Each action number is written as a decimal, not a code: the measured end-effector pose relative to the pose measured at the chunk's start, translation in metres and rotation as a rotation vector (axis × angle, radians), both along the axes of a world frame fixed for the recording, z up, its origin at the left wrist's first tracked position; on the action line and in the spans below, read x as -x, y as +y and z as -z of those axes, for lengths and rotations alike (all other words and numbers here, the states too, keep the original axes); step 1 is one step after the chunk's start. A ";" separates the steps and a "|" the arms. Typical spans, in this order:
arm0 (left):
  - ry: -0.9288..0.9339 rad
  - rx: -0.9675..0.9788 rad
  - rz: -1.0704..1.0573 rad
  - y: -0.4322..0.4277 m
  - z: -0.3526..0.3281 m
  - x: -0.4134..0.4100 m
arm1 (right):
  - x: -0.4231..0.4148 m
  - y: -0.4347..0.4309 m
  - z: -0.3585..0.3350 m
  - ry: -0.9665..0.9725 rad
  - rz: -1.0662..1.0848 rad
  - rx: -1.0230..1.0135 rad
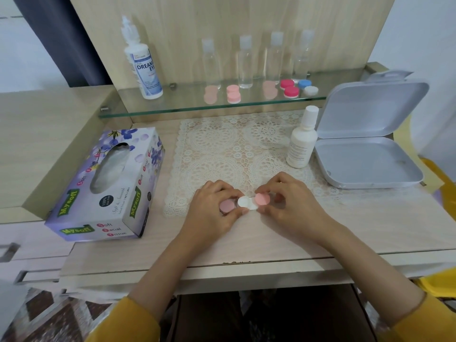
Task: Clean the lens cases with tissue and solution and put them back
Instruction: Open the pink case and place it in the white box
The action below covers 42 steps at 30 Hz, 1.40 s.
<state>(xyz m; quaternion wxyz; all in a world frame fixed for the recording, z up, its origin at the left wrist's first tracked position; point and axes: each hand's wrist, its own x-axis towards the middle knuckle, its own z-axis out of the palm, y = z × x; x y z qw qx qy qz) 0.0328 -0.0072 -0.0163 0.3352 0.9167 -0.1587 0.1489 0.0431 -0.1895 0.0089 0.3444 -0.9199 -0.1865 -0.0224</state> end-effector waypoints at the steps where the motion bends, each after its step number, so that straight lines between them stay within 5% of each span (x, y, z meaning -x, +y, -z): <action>1: -0.002 -0.001 0.000 0.000 0.000 0.000 | 0.000 -0.001 -0.001 0.001 -0.009 -0.006; 18: 0.029 0.005 -0.008 0.002 0.000 0.001 | 0.001 -0.021 0.005 -0.133 0.115 0.104; 42: 0.055 0.041 -0.006 0.001 -0.004 0.003 | -0.010 -0.009 0.013 -0.109 -0.011 -0.111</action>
